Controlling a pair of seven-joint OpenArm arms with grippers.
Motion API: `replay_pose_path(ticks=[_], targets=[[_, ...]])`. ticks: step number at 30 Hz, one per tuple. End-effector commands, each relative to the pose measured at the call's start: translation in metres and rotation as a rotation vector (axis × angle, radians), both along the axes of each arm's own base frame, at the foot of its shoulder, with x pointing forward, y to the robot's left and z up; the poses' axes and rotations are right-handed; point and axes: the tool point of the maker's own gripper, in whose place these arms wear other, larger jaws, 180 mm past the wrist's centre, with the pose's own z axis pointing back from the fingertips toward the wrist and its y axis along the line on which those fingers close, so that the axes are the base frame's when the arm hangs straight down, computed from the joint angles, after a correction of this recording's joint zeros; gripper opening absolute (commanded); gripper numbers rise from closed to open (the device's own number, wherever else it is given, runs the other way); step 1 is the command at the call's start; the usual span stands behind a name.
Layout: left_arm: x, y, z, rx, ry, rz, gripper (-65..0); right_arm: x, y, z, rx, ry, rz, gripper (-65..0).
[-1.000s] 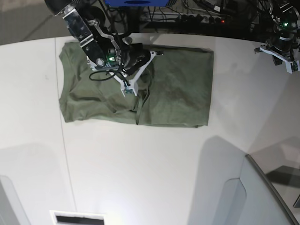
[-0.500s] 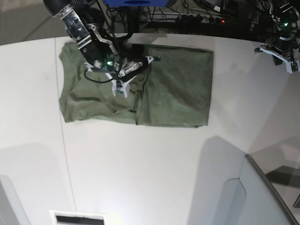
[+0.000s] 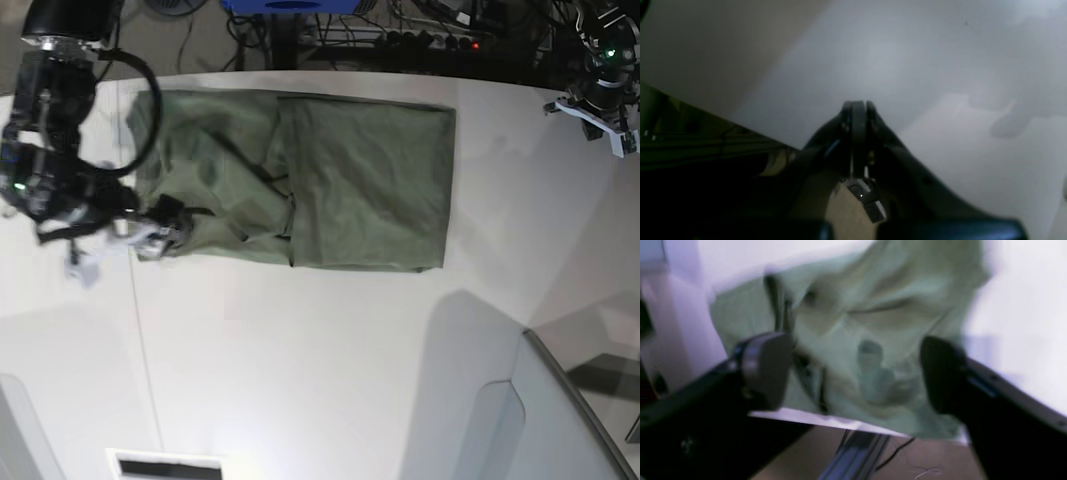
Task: Layout the t-shirt on the table in an organized manner, then fold the t-shirt properly
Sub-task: 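Grasp the green shirt's end with the right gripper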
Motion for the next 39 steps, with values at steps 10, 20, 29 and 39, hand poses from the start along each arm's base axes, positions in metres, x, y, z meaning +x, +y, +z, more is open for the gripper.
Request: replay_pose_path(ticks=[10, 20, 29, 39], targets=[[0.005, 0.007, 0.011, 0.029, -0.03, -0.005, -65.0, -0.006, -0.055, -0.044, 0.023, -0.024, 0.04, -0.5], [0.005, 0.007, 0.011, 0.029, -0.03, -0.005, -65.0, -0.023, -0.016, -0.074, 0.068, 0.035, 0.167, -0.5], [0.005, 0.007, 0.011, 0.029, -0.03, -0.005, -65.0, -0.021, 0.002, -0.078, 0.073, 0.013, 0.202, -0.5], [0.004, 0.007, 0.011, 0.03, -0.029, -0.006, -65.0, -0.017, -0.028, -0.075, 0.011, 0.0, 0.176, -0.5]])
